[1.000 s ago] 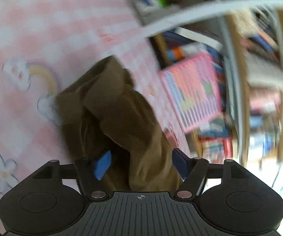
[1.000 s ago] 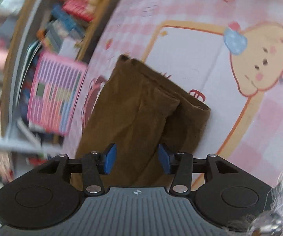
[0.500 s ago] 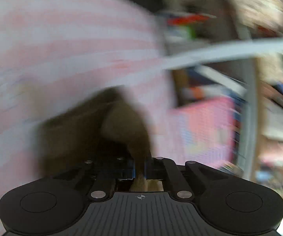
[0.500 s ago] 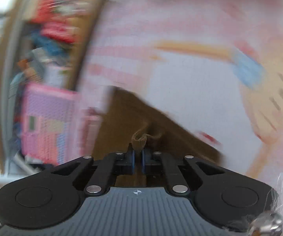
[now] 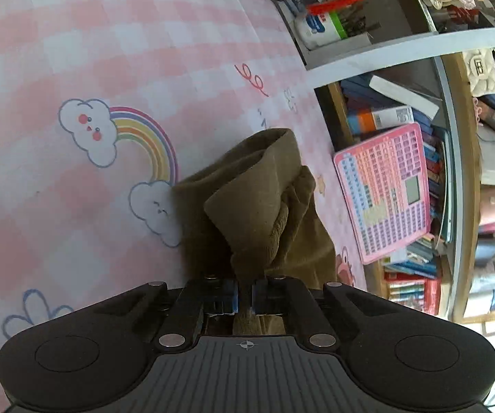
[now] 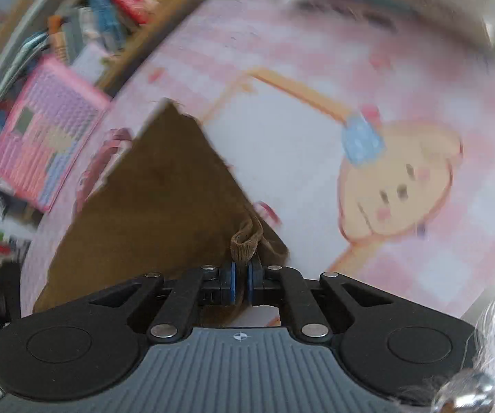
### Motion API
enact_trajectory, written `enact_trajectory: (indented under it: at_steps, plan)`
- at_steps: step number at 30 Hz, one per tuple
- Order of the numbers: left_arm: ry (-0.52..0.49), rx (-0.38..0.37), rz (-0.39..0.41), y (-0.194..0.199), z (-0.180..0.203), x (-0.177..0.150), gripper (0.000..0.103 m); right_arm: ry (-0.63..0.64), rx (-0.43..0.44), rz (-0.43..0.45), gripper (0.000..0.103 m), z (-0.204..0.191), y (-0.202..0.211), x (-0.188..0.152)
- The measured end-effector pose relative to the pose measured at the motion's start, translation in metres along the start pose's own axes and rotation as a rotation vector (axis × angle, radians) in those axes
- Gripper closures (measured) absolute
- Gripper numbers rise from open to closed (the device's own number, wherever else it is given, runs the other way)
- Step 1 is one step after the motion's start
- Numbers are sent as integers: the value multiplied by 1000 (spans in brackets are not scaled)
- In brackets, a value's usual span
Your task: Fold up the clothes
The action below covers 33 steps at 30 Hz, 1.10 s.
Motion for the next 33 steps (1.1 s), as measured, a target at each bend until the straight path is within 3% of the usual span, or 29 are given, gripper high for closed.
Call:
enact_trajectory:
  at_steps: [3,5,7,9,10,14,18,21,23,24,26,30,32,33]
  plan:
    - [-56,-56,19,8,35,8,98,3,12,9,97,-6,-2,6]
    - [-91,-165,37,23,67,11,98,74,61,66,97,-34,19,20]
    - [-118,-251,53,39,84,11,98,138,164,162,97,-65,54,31]
    - [-145,-225,64,45,77,10,98,175,206,239,97,-75,79,31]
    - [-136,-178,56,40,62,9,98,179,179,251,97,-70,80,29]
    - [-123,-3,54,18,13,7,98,163,-23,80,97,-28,17,13]
    - [-137,50,68,19,5,4,94,206,-64,92,97,-31,5,6]
    - [-99,67,73,22,-1,11,76,229,-93,93,94,-35,1,9]
    - [-56,55,97,32,-8,12,46,225,-102,102,81,-32,6,7]
    - [-37,60,109,36,-13,11,41,227,-106,112,68,-30,10,6]
    - [-5,79,119,40,-21,8,39,230,-110,122,67,-27,18,0]
    - [24,40,111,29,-21,4,40,206,-100,105,68,-19,19,-8]
    - [32,29,116,21,-17,6,45,200,-105,88,71,-17,14,-11]
    - [43,39,123,18,-17,7,54,200,-107,78,76,-16,10,-12]
Point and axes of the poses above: each gripper's, at about its wrist camera, not at the fingertips, and y roughly against the way its jaws point, z to its right, x to its top, the point moved 10 cm from there along -y, roughly the way its jaws point, and after that the axes turned 14 degrees about -z, right-handed, at the moved point
